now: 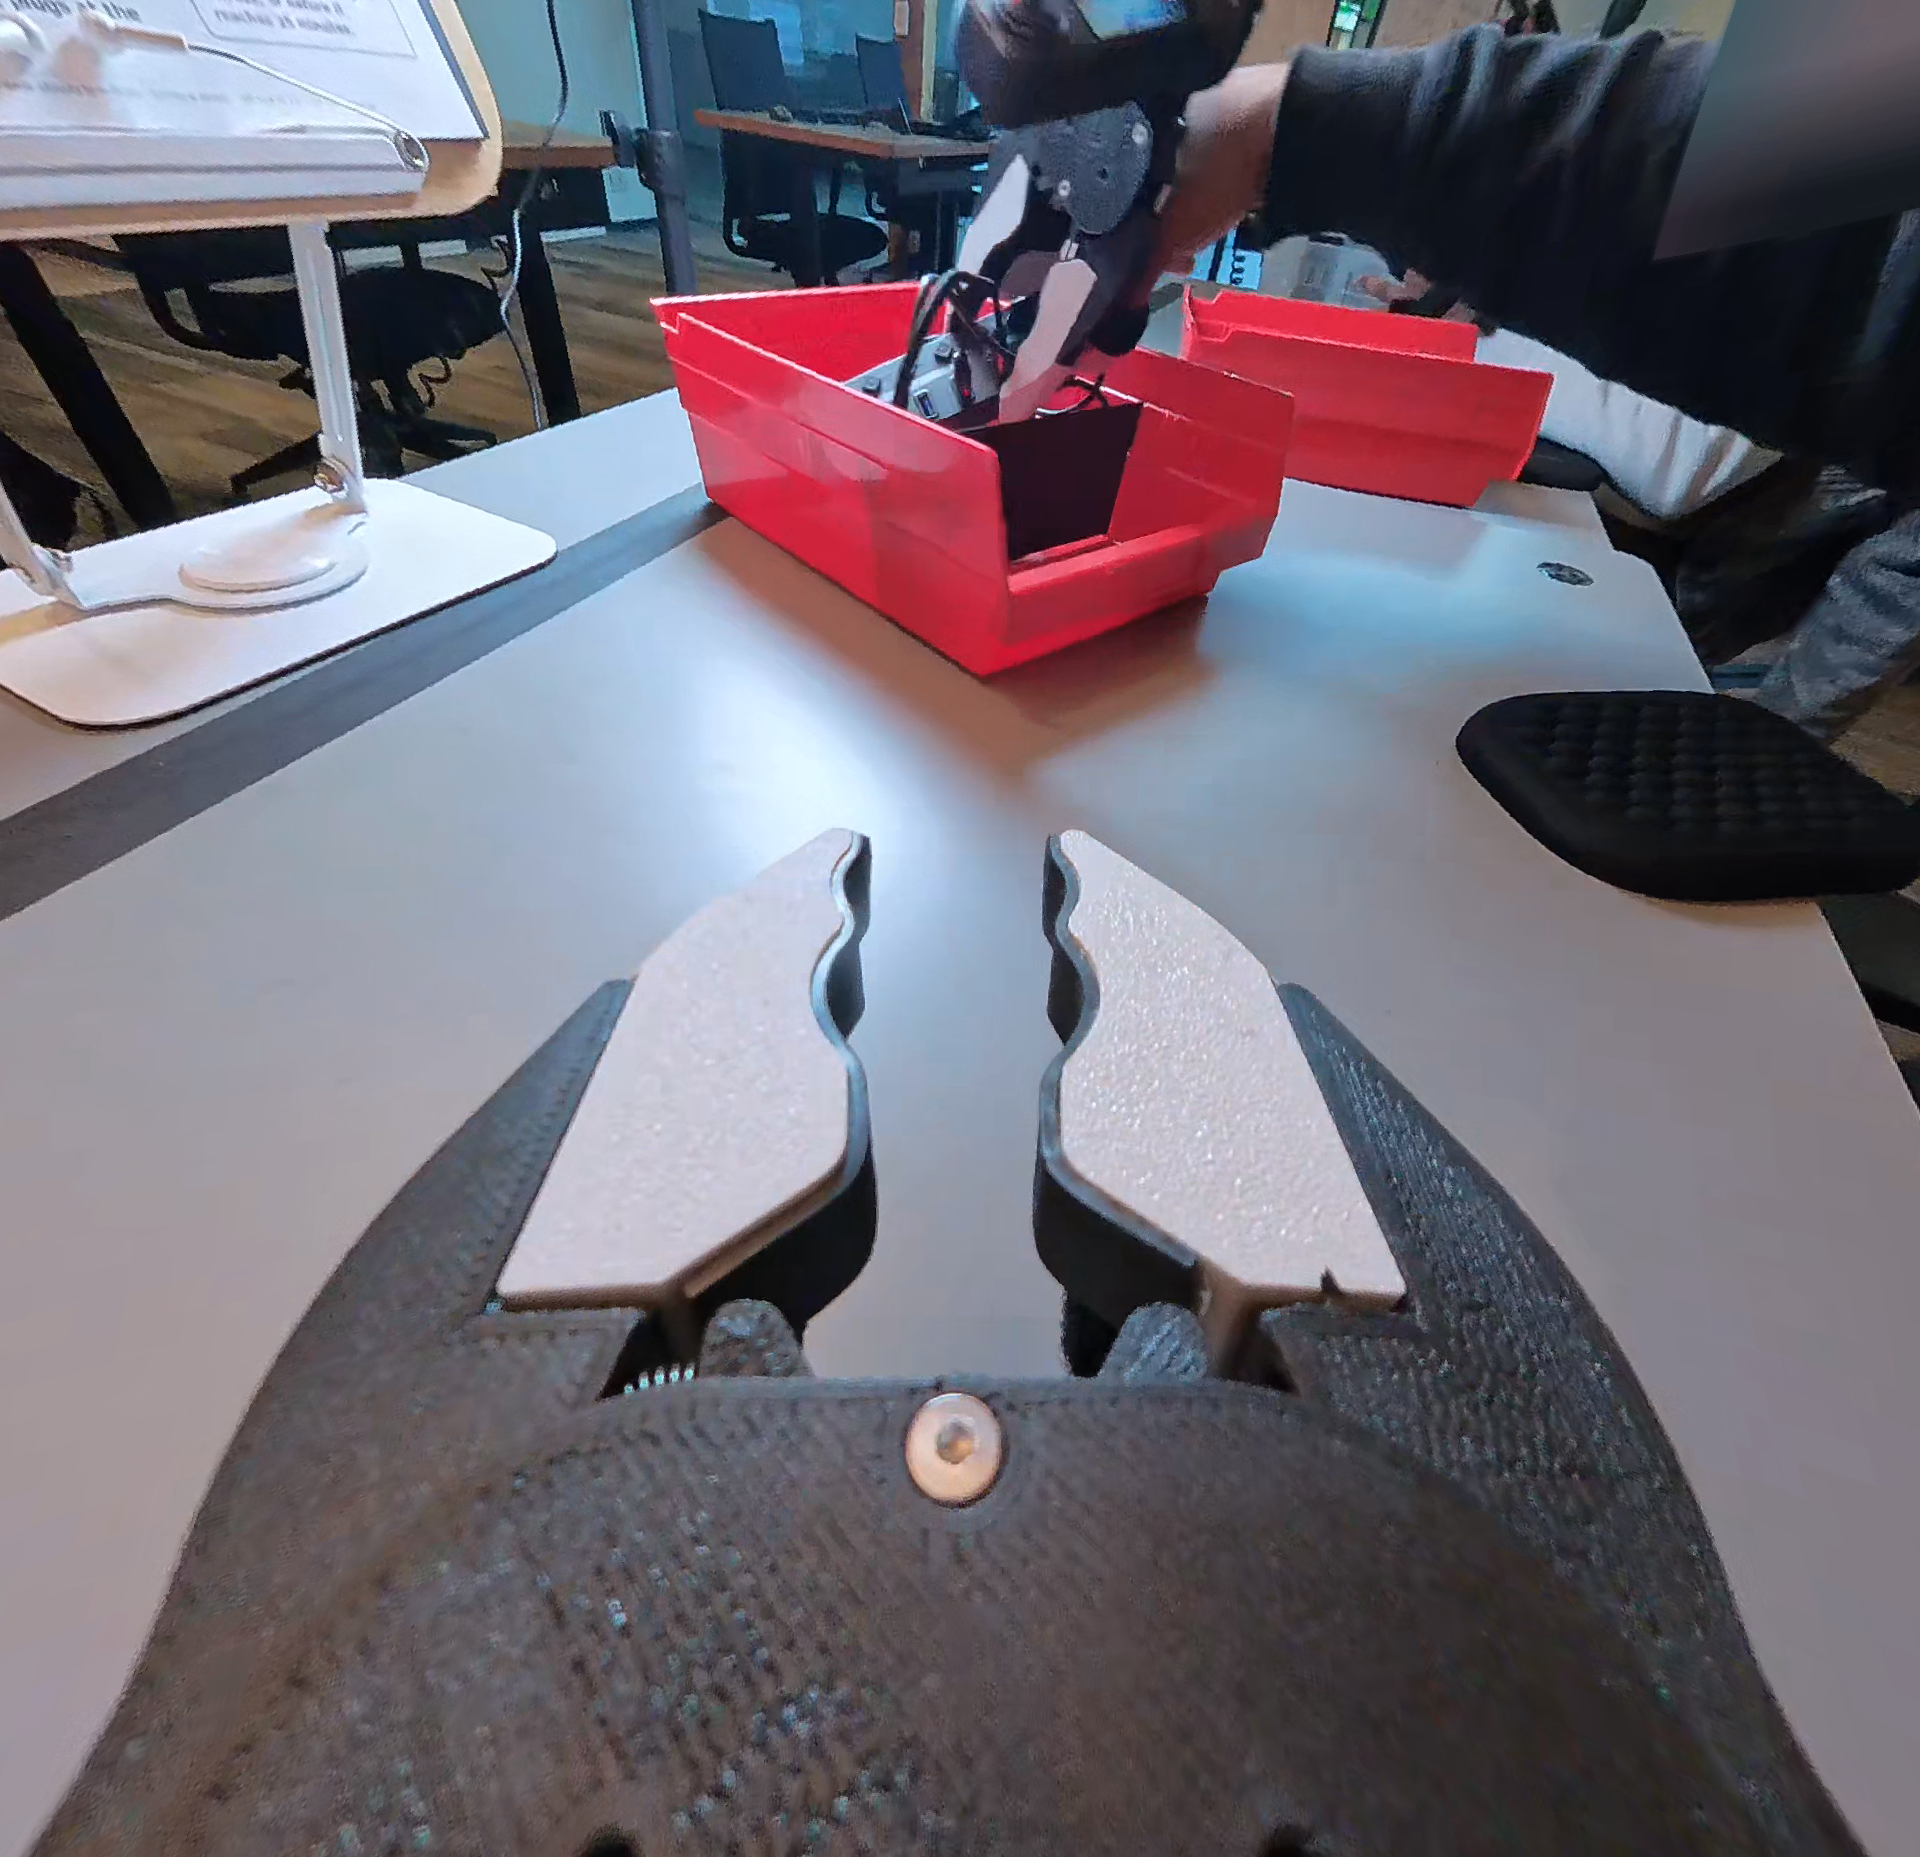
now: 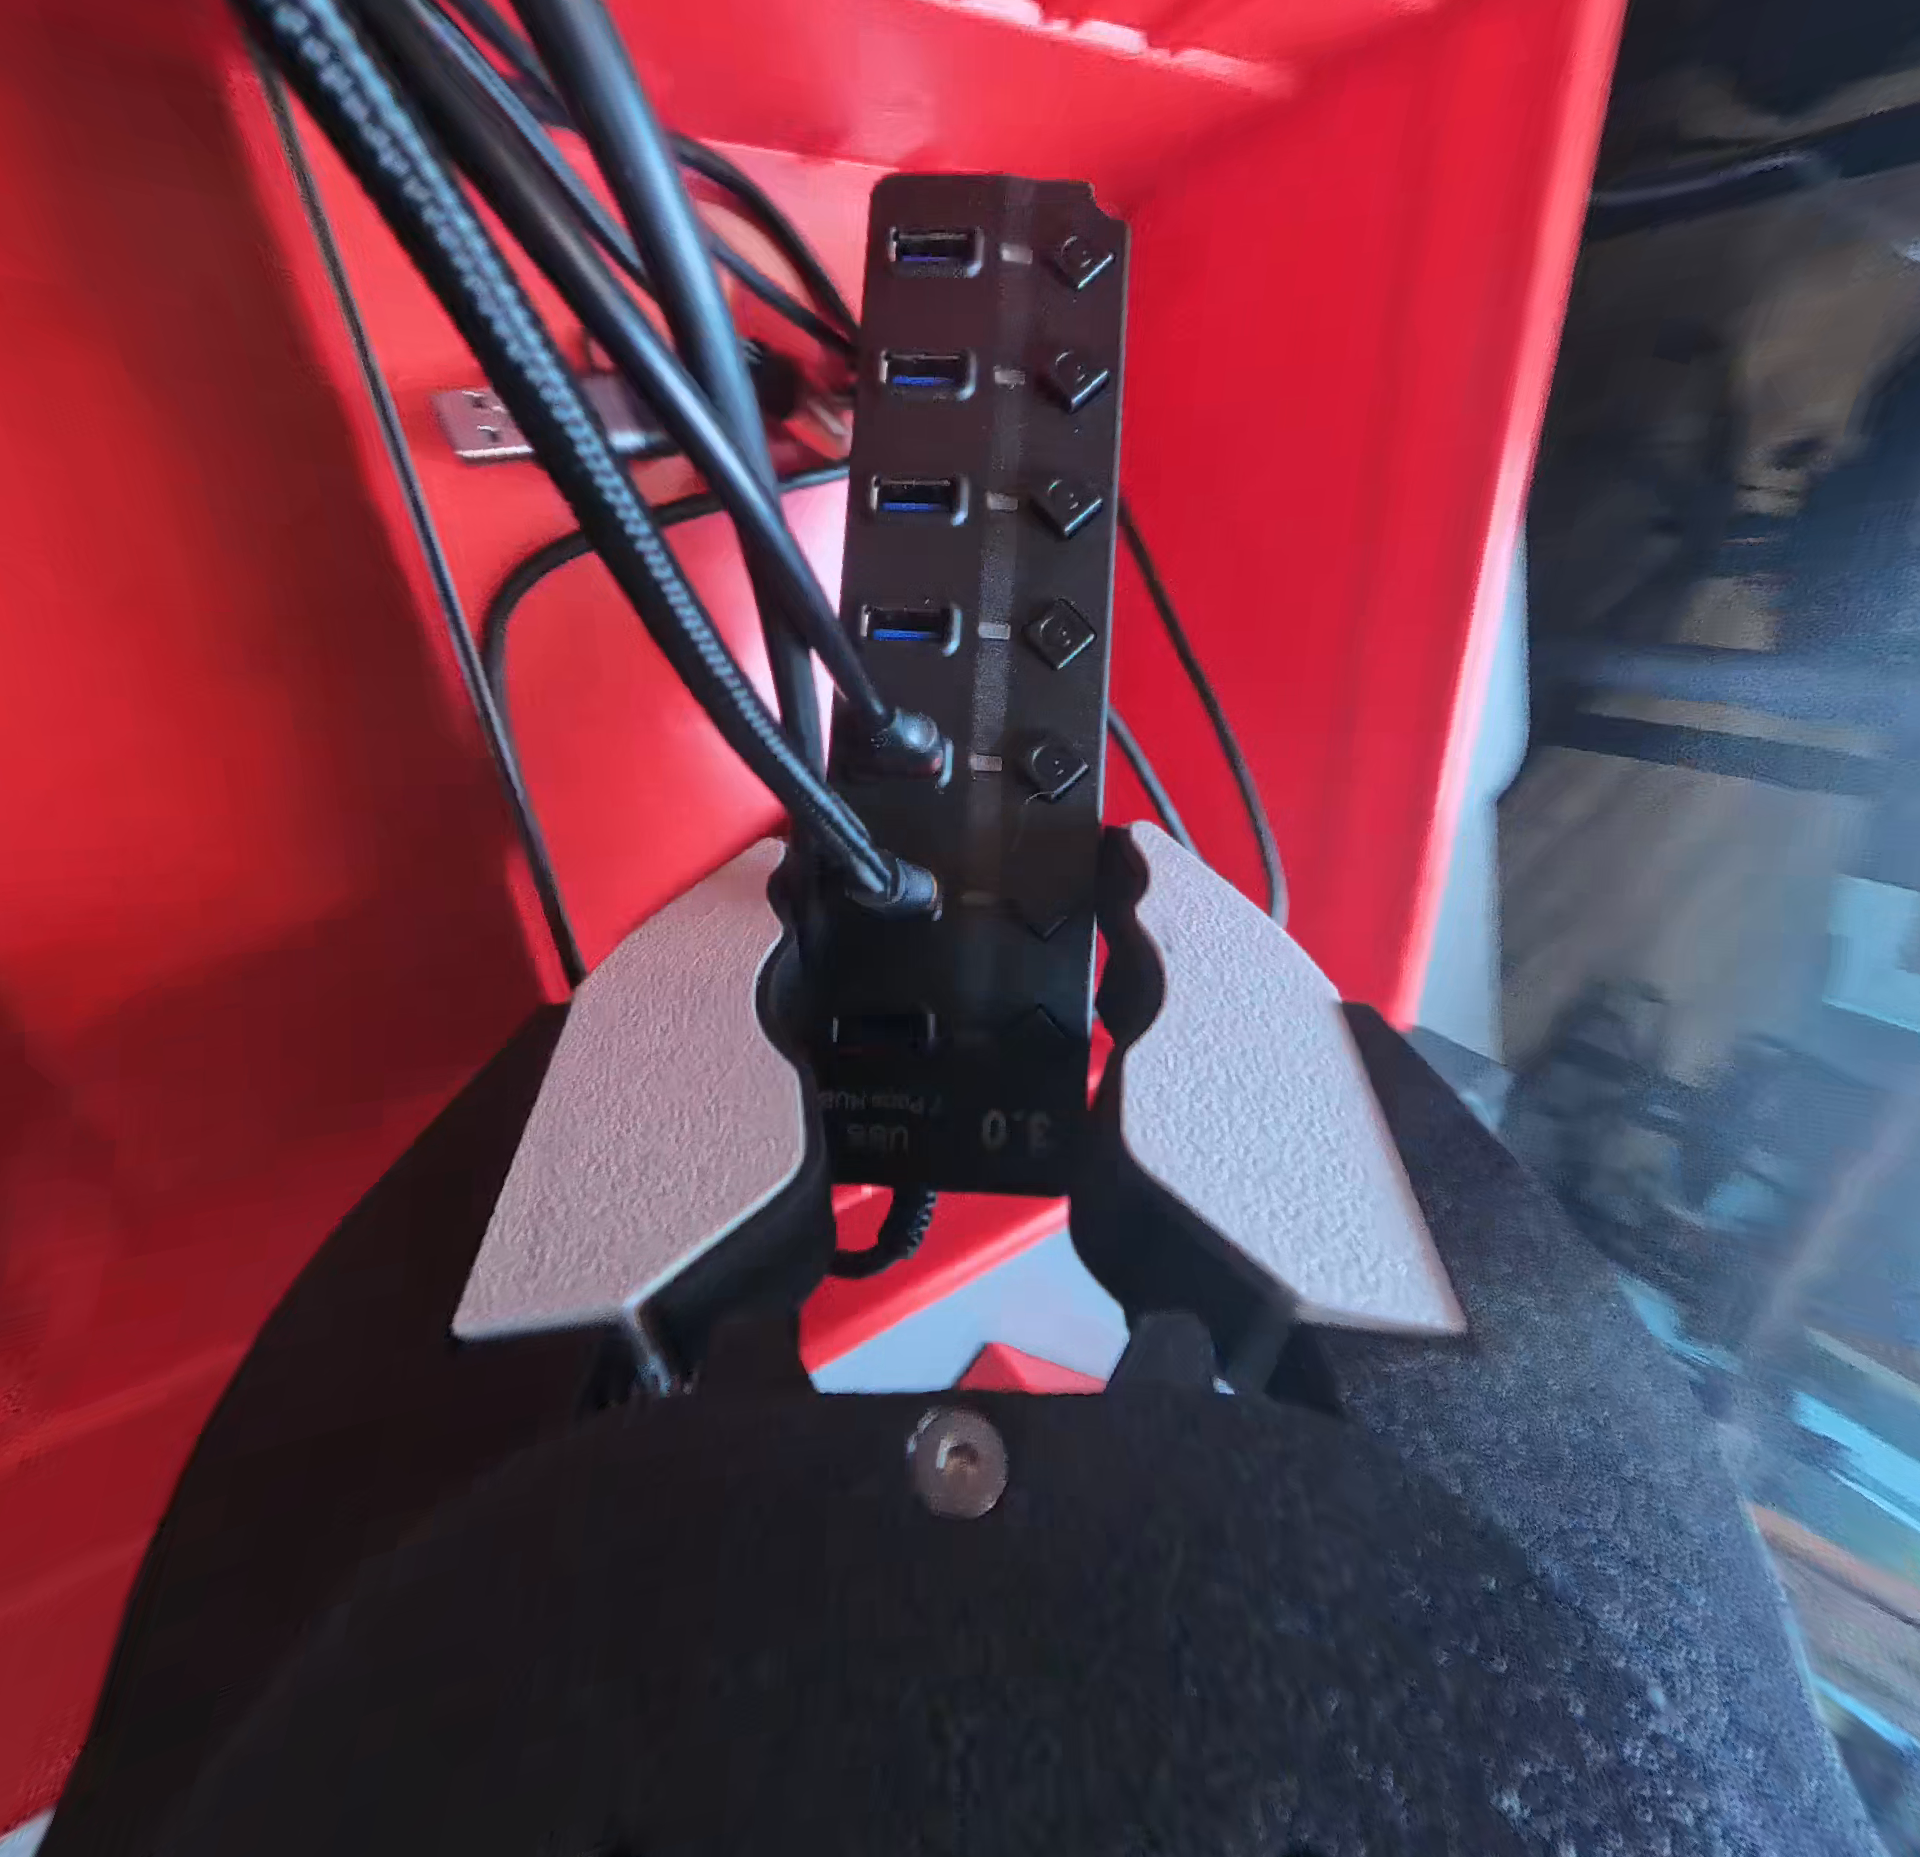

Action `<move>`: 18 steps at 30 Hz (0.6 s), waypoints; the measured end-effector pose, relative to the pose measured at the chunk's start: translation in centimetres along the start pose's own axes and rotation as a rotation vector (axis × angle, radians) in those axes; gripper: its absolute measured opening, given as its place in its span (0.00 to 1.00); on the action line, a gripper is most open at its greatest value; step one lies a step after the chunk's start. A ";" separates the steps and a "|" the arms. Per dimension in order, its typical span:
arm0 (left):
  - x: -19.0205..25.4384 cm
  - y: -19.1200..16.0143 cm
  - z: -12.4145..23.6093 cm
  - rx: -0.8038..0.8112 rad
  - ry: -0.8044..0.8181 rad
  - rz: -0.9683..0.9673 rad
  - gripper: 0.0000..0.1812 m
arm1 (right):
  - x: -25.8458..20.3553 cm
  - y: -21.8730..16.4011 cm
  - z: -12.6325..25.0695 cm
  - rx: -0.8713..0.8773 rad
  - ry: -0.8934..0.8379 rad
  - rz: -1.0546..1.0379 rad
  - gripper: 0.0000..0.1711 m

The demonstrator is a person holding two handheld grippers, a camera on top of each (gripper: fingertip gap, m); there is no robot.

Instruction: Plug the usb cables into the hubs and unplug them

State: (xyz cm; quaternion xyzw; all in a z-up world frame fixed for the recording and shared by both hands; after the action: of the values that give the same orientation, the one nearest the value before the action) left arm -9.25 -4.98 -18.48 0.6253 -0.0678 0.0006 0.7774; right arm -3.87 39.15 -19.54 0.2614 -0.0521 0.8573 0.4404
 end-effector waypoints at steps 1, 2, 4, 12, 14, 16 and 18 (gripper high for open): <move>0.1 -0.1 0.0 -0.004 -0.003 0.000 0.17 | 0.1 0.5 -0.5 0.011 0.047 -0.017 0.32; 0.2 -0.2 0.0 -0.007 -0.007 0.000 0.17 | 0.4 0.9 -1.0 0.025 0.072 -0.031 0.32; 0.3 -0.3 0.0 -0.016 -0.004 0.001 0.18 | 1.4 1.1 -1.9 -0.008 0.088 -0.057 0.33; -1.1 -0.5 0.4 -0.023 0.037 0.073 0.23 | 7.3 3.3 5.8 0.244 0.031 -0.298 0.51; -1.5 -0.3 0.8 -0.019 0.057 0.080 0.24 | 7.6 4.7 10.2 0.445 -0.032 -0.353 0.46; -1.7 0.5 1.7 -0.021 0.094 0.056 0.26 | 4.9 5.9 13.3 0.559 -0.025 -0.329 0.39; -1.8 1.6 3.4 -0.054 0.133 -0.004 0.28 | -0.2 6.5 13.8 0.512 0.018 -0.204 0.38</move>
State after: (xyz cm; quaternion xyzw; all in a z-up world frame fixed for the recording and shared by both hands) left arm -11.52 -7.82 -16.44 0.6029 -0.0145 0.0386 0.7967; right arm -3.31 30.71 -6.90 0.3606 0.1968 0.7961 0.4443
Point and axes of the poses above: each gripper's, where its closed fingertips meet, z back along the fingers, y out of its top, x = y × z across the jaws, the point moved 3 cm from there along z, back along the fingers, and after that the axes turned 1 degree about z, right-handed, at the moved point
